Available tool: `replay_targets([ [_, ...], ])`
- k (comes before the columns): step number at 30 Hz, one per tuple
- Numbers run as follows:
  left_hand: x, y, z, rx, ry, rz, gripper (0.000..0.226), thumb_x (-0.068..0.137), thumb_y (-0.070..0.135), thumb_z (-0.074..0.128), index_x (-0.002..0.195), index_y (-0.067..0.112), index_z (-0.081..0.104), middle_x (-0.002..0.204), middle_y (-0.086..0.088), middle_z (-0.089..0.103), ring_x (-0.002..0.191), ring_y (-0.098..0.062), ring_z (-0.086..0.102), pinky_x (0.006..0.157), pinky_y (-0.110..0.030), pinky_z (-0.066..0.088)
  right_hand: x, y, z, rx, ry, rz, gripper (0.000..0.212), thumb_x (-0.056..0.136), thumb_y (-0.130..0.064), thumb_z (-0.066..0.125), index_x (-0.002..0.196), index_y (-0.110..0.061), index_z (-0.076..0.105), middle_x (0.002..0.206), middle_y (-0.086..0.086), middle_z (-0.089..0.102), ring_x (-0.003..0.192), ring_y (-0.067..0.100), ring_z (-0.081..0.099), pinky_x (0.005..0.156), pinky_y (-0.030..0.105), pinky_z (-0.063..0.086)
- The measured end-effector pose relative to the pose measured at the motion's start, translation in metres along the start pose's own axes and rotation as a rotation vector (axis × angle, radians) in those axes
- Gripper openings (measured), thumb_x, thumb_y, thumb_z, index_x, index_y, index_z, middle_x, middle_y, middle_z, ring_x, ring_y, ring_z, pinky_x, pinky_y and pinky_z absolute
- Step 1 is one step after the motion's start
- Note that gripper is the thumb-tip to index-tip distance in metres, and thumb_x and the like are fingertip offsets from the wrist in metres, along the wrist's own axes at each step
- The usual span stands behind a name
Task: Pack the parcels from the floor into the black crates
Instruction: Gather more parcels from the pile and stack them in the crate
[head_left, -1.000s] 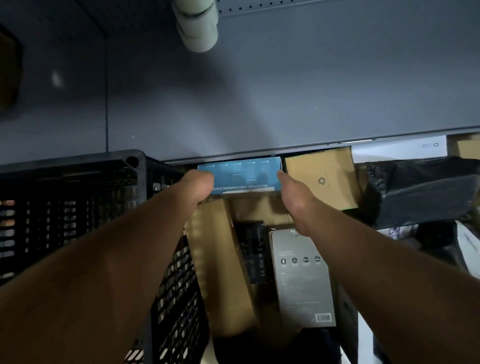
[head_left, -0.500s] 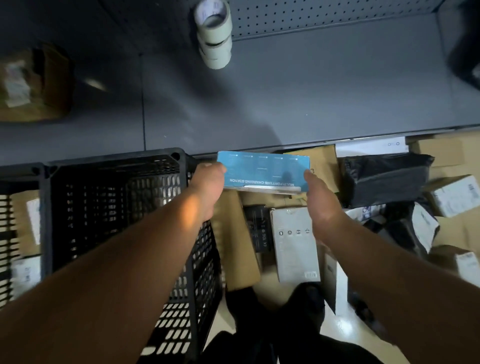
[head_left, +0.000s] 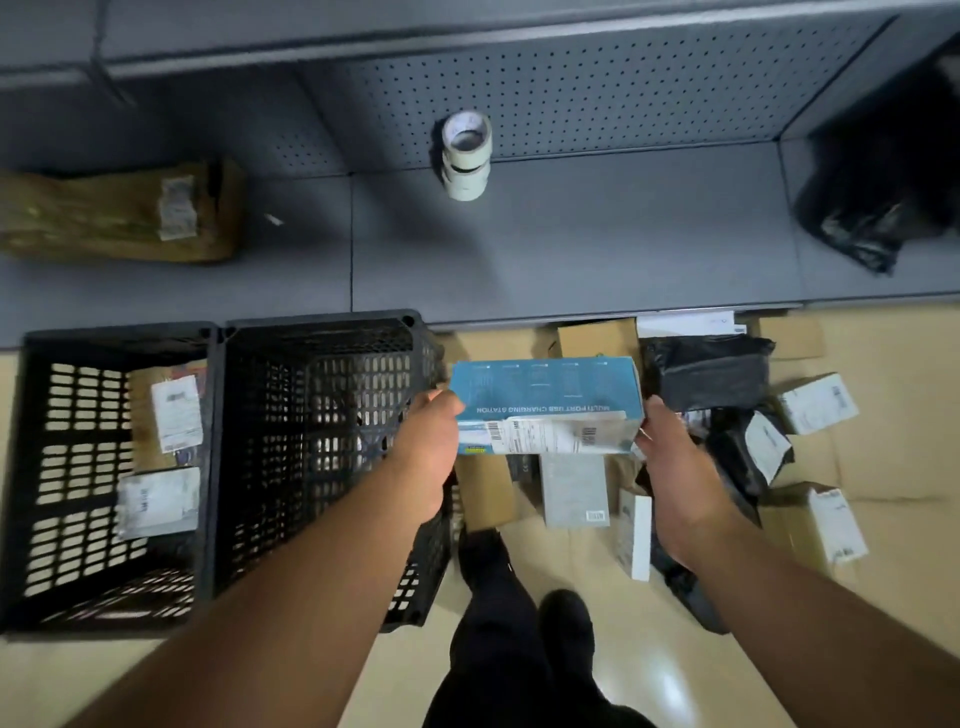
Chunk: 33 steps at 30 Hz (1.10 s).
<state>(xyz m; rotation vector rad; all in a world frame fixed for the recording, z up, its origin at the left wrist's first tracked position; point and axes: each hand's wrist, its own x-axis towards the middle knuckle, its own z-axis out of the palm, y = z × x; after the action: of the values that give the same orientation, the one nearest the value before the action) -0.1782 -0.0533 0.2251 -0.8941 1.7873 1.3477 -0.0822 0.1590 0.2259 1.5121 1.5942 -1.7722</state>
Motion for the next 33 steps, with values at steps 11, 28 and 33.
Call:
replay_targets([
  [11,-0.132,-0.071,-0.067,-0.196,0.064,-0.037,0.025,0.103,0.029,0.047,0.113,0.030,0.070,0.100,-0.006,0.079,0.093,-0.025,0.075,0.088,-0.046,0.059,-0.109,0.045,-0.005,-0.076,-0.097,0.012,0.049,0.075,-0.075,0.051,0.112,-0.048,0.067,0.118,-0.011,0.069,0.110,0.015,0.061,0.106,0.047,0.038],
  [28,-0.156,-0.231,-0.303,-0.327,0.163,-0.069,0.029,0.099,0.031,0.048,0.122,0.035,0.065,0.112,-0.004,0.075,0.103,-0.026,0.071,0.078,-0.034,0.049,-0.238,0.193,0.193,-0.275,-0.214,-0.061,0.042,0.087,-0.065,0.046,0.120,-0.042,0.061,0.125,-0.007,0.067,0.116,0.019,0.057,0.098,0.040,0.031],
  [33,-0.160,-0.269,-0.408,-0.296,0.180,-0.040,0.030,0.099,0.029,0.047,0.119,0.033,0.069,0.110,0.002,0.077,0.101,-0.021,0.072,0.073,-0.028,0.043,-0.289,0.239,0.276,-0.251,-0.243,-0.056,0.025,0.100,-0.050,0.045,0.121,-0.044,0.058,0.114,-0.016,0.069,0.107,0.010,0.059,0.094,0.036,0.030],
])
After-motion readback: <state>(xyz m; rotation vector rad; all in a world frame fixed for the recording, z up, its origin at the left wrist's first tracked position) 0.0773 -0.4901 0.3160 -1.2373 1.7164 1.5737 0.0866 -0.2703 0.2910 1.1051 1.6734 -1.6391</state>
